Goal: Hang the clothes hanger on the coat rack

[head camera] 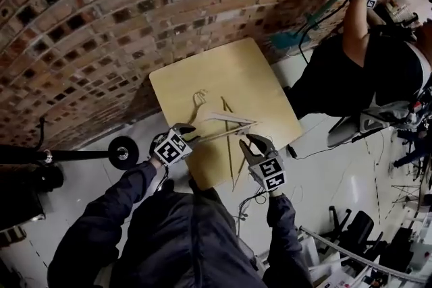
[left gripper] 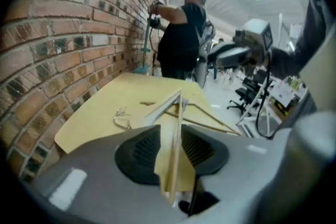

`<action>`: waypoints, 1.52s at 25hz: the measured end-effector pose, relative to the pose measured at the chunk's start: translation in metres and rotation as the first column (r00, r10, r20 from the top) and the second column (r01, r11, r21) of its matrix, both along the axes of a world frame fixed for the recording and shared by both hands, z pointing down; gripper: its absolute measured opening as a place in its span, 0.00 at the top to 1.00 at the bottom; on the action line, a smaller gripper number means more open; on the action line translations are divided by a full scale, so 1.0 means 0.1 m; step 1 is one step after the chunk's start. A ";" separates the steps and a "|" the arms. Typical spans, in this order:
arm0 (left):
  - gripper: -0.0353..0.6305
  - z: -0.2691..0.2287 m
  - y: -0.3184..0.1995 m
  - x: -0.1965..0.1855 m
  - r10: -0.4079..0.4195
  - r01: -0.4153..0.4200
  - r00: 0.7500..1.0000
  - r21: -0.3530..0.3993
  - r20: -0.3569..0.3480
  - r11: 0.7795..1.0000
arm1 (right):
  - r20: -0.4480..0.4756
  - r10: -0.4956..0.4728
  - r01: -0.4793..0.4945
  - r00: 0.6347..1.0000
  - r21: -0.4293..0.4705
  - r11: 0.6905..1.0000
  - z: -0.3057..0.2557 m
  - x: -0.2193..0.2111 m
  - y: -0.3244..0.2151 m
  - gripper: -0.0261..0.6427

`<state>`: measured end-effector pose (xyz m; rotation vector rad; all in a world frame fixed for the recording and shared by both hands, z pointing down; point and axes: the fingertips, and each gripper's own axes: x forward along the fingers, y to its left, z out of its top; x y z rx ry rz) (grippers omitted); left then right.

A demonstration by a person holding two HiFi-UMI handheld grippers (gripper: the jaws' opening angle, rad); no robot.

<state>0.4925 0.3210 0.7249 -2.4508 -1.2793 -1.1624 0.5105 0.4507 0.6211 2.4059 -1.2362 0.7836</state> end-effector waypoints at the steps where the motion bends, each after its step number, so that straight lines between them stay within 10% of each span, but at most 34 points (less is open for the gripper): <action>1: 0.75 0.15 -0.03 0.07 -0.012 0.012 1.000 0.030 0.022 0.999 | 0.013 -0.049 0.049 0.999 -0.040 0.998 0.13 0.13 -0.01 0.83; 11: 0.71 1.05 -0.16 0.27 -0.095 0.057 0.984 0.237 0.154 0.970 | 0.238 -0.385 0.446 0.892 -0.321 0.835 1.43 0.90 -0.20 0.83; 21: 0.76 1.34 -0.19 0.30 -0.119 0.059 0.978 0.321 0.171 0.945 | 0.337 -0.457 0.564 0.823 -0.389 0.729 1.91 1.04 -0.19 0.79; 38: 0.81 0.94 -0.22 0.51 -0.249 0.213 0.950 0.193 0.186 0.958 | 0.318 -0.470 0.566 0.824 -0.408 0.716 1.93 1.07 -0.15 0.82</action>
